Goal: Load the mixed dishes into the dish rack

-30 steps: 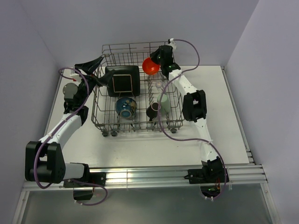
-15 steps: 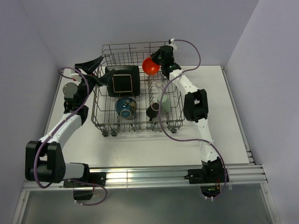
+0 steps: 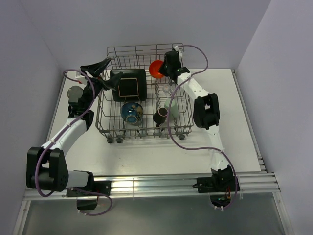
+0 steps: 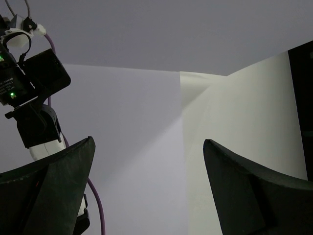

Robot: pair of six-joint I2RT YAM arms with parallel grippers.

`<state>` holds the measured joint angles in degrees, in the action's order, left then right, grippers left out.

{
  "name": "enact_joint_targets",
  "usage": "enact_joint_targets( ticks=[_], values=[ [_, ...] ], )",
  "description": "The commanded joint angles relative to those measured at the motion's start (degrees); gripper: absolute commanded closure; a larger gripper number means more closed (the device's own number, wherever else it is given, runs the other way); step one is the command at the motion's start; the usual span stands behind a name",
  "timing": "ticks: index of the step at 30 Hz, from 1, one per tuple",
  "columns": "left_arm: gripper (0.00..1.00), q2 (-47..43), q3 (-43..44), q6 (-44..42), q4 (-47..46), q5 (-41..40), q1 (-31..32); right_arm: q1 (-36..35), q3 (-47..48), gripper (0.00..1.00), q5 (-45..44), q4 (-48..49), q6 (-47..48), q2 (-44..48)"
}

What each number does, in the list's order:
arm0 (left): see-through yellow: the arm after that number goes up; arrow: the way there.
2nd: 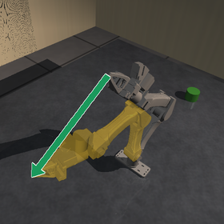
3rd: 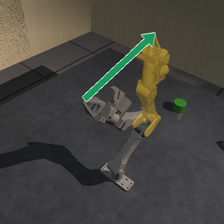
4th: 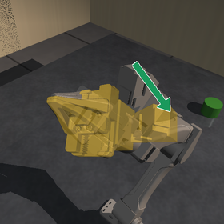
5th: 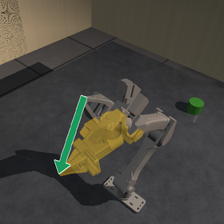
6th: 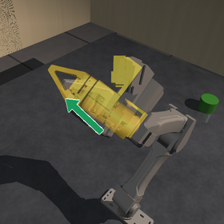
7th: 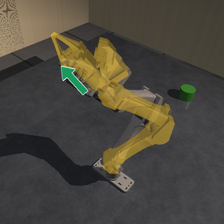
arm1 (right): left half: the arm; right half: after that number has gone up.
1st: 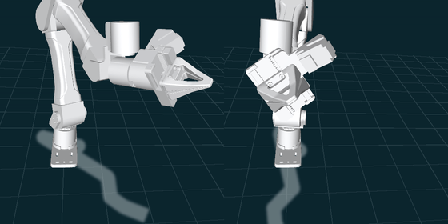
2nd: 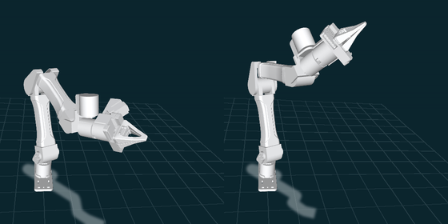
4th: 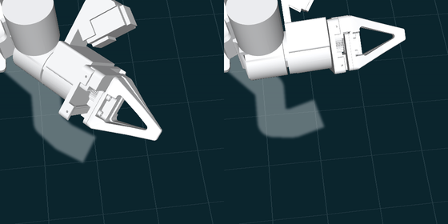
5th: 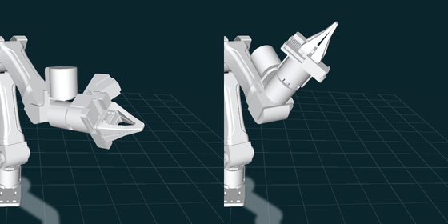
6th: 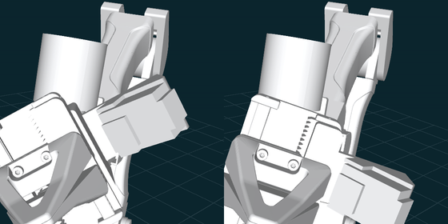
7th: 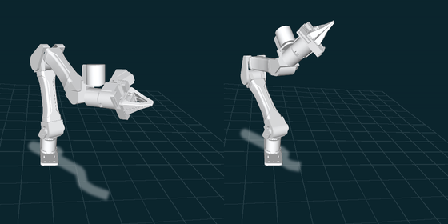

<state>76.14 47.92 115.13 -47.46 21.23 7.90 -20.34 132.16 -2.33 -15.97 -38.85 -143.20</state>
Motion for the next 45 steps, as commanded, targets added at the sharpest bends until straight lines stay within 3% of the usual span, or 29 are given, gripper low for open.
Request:
enact_joint_targets(
  ticks=[1, 2, 4, 5, 7, 8, 9, 17, 21, 26, 34, 45],
  values=[
    [0.01, -0.6, 2.4, 31.0, -3.3, 0.8, 0.8, -0.1, -6.3, 1.0, 0.8, 2.0, 2.9, 7.7],
    [0.01, -0.8, 2.4, 30.9, -3.3, 0.8, 0.8, -0.1, -7.9, 1.0, 0.7, 4.8, 3.3, 9.9],
    [0.01, -1.0, 2.3, 30.8, -3.1, 0.8, 1.0, -0.1, -7.7, 0.82, 0.1, 4.5, 3.5, 10.1],
    [0.01, -1.0, 2.3, 30.7, -3.0, 0.8, 1.0, -0.1, -6.5, 0.68, 0.5, 3.8, 3.8, 9.5],
    [0.01, -1.0, 2.4, 30.2, -2.6, 1.1, 1.1, -0.2, -1.7, 0.53, 2.0, 2.6, 3.9, 7.9],
    [0.01, -1.0, 2.7, 30.2, -2.5, 1.1, 1.2, -0.5, -0.8, 0.34, 3.2, 2.7, 3.9, 6.5],
    [0.01, -1.0, 2.8, 30.1, -2.4, 1.1, 1.2, -0.8, 0.7, 0.31, 3.8, 2.8, 4.0, 6.0],
    [0.01, -1.3, 2.5, 29.4, -2.2, 1.3, 1.2, -4.5, 0.5, 0.35, -2.5, 10.1, 4.9, 2.8],
    [0.01, -1.2, 2.9, 29.4, -1.8, 1.6, 1.2, -5.3, 9.4, 0.38, -4.5, 7.4, 4.0, -2.9],
    [0.01, -1.0, 3.4, 29.6, -1.8, 1.6, 1.2, -6.3, 6.7, 0.45, -9.9, 8.9, 3.7, -2.9],
    [0.01, -1.2, 2.5, 30.9, -3.1, 1.1, 1.0, -7.5, 10.5, 0.5, -14.7, 6.3, 6.6, -6.3],
    [0.01, -1.7, 1.4, 32.0, -4.1, 0.6, 0.9, -7.7, 15.1, 0.58, -14.8, 5.6, 4.9, -10.3]
  ],
)
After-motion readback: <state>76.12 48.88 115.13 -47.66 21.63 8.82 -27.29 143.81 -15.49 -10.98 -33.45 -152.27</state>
